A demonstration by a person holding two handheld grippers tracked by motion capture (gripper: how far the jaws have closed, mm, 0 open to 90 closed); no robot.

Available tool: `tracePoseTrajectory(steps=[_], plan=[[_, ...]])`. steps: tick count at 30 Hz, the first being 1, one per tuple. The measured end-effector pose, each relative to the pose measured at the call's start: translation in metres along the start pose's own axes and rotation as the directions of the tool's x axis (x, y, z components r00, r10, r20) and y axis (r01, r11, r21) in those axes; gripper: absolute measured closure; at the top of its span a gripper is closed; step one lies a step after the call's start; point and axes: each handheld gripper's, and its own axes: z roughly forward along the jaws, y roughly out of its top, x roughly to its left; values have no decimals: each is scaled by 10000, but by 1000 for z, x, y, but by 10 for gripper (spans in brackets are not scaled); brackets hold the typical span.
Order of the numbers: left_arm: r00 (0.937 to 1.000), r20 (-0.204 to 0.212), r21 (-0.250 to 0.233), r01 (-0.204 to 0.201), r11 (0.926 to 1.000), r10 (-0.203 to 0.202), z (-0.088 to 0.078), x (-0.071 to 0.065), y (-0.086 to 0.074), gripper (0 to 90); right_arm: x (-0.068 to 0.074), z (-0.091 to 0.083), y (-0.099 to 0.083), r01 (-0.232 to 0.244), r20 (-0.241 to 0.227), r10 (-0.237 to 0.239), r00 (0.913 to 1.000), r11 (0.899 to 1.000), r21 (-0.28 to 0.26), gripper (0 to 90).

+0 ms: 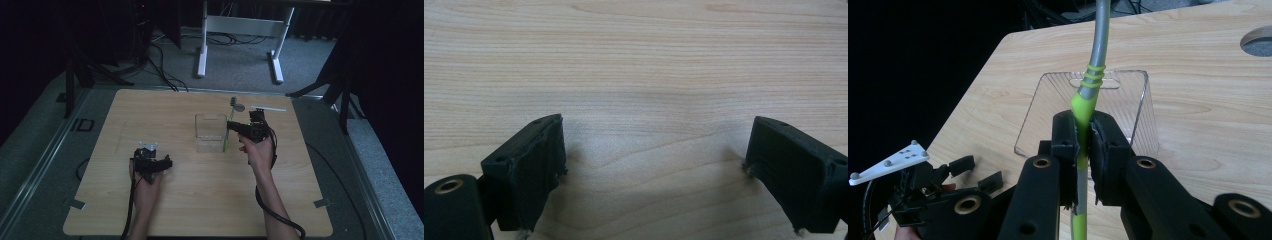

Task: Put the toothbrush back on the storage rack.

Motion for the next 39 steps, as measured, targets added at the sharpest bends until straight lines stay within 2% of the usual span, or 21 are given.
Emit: tracePoseTrajectory(steps=[23, 39], plan=[[10000, -2, -1, 0, 10000, 0, 0, 0, 0, 95, -3, 7, 4, -163, -132, 159, 9998, 9994, -318, 818], [10000, -1, 3, -7, 10000, 7, 0, 0, 0, 95, -6, 8, 6, -274, -329, 249, 9992, 9965, -785, 819]])
